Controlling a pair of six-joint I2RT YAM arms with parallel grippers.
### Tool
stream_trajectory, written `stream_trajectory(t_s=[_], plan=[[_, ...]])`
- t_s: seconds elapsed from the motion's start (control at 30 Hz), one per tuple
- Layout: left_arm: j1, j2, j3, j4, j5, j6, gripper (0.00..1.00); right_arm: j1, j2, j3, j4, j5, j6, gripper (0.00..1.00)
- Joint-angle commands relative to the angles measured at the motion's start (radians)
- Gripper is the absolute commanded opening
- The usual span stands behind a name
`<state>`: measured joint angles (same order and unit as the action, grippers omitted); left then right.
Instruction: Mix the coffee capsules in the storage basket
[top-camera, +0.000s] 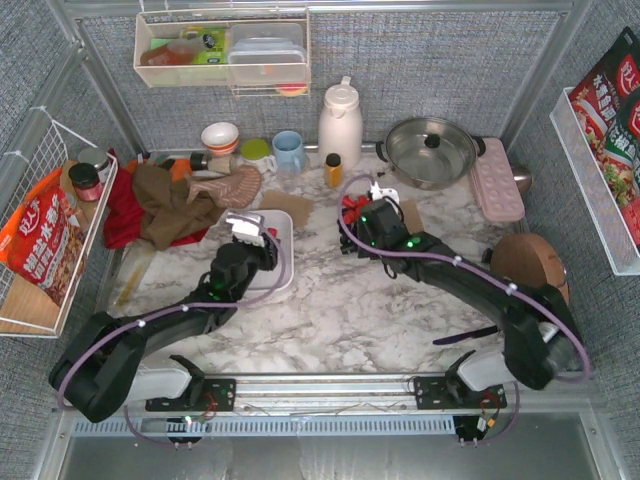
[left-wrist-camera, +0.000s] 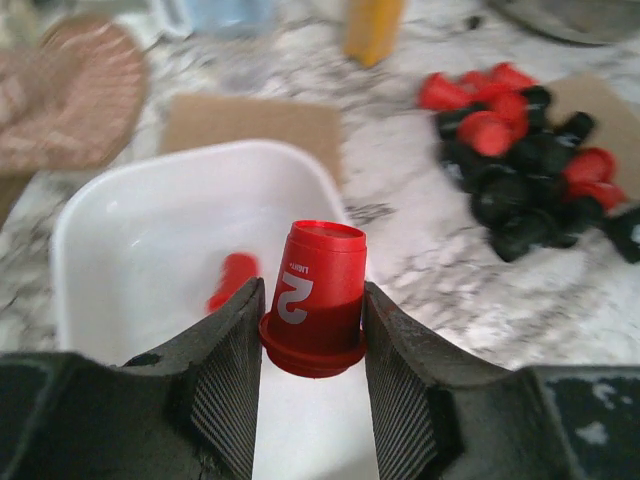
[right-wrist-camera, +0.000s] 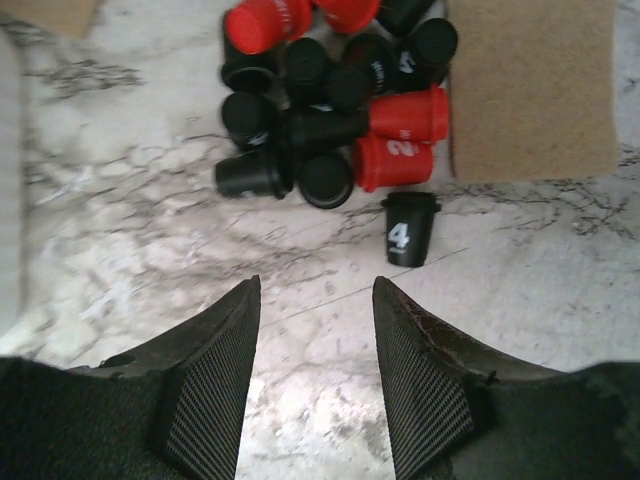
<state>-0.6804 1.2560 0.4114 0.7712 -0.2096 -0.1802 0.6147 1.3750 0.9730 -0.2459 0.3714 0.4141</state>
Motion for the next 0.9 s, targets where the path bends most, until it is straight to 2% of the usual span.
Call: stream_trajectory(t_s=[0.0, 0.17, 0.33, 0.43, 0.53, 0.73, 0.87], plan=[[0.083, 0.010, 0.034, -0.194, -0.041, -0.160, 0.48, -0.032, 0.117, 0.065, -0.050, 0.064, -0.022, 0.53], [0.104, 0.049, 0.070, -0.246, -0.017, -0.180, 0.54, -0.071, 0.213, 0.074, -0.079, 0.086, -0.027, 0.53], [0.111, 0.068, 0.090, -0.262, -0.025, -0.210, 0.73, -0.123, 0.276, 0.046, -0.041, 0.015, -0.030, 0.53], [0.111, 0.062, 0.105, -0.281, -0.023, -0.213, 0.79, -0.139, 0.293, 0.031, -0.008, -0.003, -0.036, 0.53], [0.111, 0.034, 0.116, -0.299, 0.017, -0.201, 0.81, -0.156, 0.310, -0.008, 0.045, -0.032, -0.049, 0.53], [0.110, -0.003, 0.087, -0.246, 0.186, -0.098, 0.81, -0.186, 0.366, -0.005, 0.111, -0.066, -0.059, 0.52], [0.110, -0.010, 0.077, -0.225, 0.287, -0.070, 0.81, -0.200, 0.381, -0.025, 0.167, -0.093, -0.066, 0.45]])
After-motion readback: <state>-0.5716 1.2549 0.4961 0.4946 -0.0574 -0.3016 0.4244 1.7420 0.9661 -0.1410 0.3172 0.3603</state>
